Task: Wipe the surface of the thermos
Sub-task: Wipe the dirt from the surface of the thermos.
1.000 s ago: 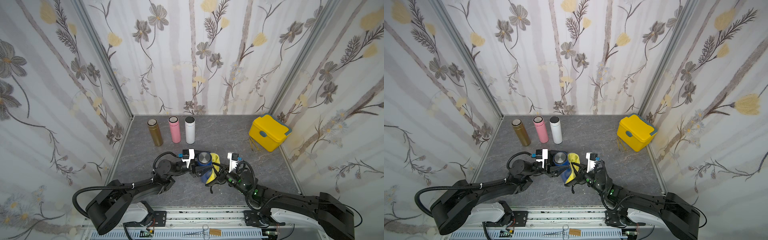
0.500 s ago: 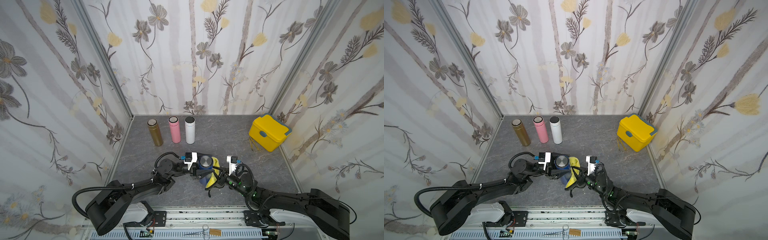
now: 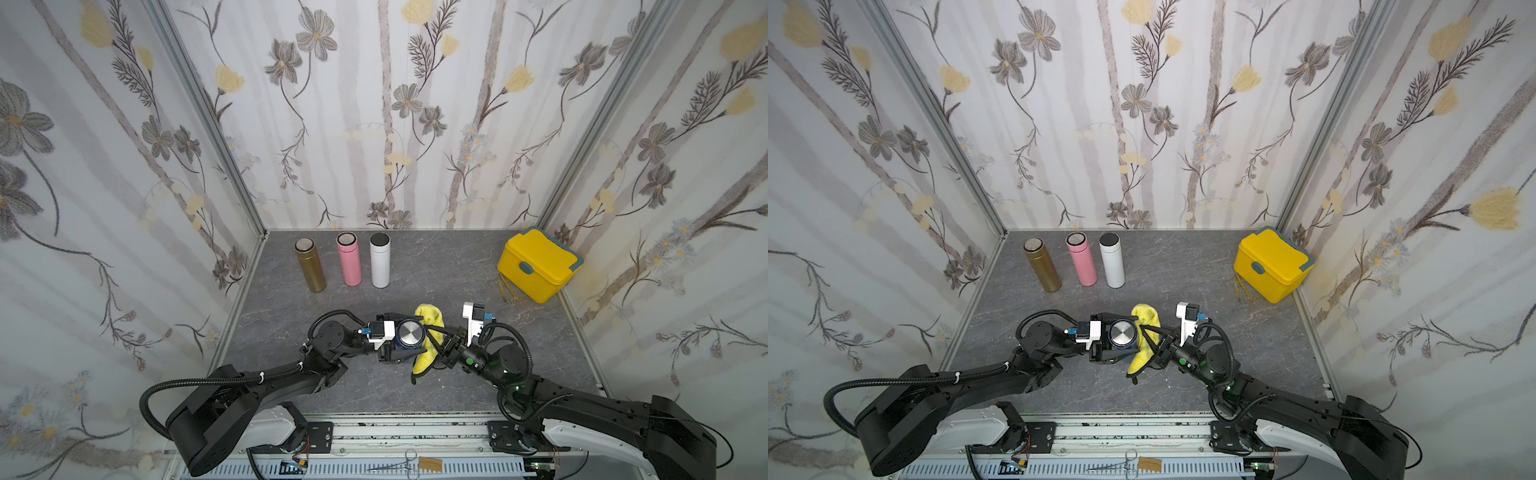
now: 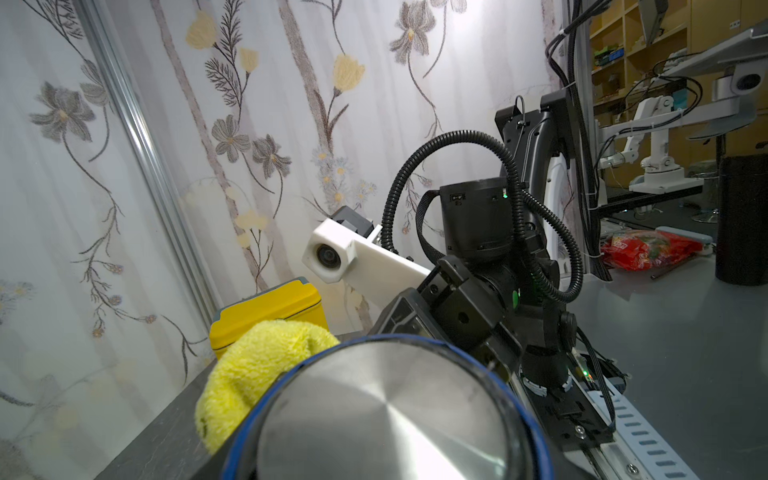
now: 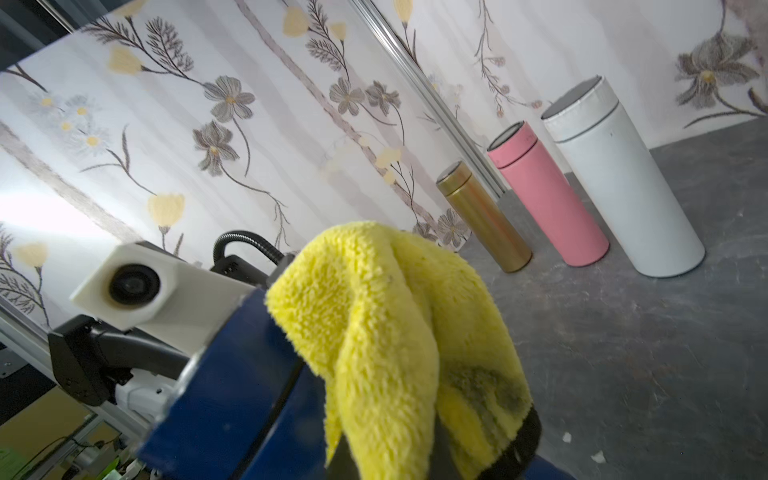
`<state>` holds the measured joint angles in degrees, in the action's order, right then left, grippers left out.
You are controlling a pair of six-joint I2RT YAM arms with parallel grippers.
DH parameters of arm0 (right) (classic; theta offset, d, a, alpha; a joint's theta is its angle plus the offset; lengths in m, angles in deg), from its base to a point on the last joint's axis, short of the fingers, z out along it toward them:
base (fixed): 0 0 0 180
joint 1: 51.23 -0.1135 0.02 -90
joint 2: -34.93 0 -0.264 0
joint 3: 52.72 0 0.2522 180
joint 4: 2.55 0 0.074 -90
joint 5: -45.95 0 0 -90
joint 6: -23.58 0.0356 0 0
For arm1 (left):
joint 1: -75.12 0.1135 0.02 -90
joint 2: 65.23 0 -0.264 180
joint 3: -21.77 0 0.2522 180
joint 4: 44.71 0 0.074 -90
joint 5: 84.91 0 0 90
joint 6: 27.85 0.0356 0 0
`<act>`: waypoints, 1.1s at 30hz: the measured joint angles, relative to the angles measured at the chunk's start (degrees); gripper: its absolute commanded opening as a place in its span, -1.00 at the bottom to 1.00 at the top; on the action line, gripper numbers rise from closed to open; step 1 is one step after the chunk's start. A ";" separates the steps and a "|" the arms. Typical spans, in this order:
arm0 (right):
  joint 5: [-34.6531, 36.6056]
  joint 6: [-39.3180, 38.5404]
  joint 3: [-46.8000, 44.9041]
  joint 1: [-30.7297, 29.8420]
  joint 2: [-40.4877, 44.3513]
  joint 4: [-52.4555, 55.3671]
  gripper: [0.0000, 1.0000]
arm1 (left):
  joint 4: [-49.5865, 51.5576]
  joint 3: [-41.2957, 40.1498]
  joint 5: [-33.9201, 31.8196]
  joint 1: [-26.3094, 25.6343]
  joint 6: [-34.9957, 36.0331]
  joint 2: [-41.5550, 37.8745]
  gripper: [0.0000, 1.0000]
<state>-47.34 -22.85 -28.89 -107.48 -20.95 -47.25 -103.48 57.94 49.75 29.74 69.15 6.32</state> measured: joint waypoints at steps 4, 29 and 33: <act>0.15 0.96 -4.04 0.00 -3.91 -1.20 -1.00 | 0.20 0.00 2.08 0.00 2.51 1.70 -1.00; 0.81 -5.60 3.72 -0.87 7.87 12.31 -1.00 | 16.13 0.55 9.09 0.00 33.88 -0.44 -1.00; 0.00 -6.82 5.35 -0.96 8.79 13.94 -1.00 | 18.32 -1.11 9.62 0.00 36.89 -2.91 -1.00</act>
<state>-47.34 -29.67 -23.53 -108.44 -12.16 -33.30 -85.16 56.83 59.37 29.74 106.05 3.41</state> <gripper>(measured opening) 0.087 0.619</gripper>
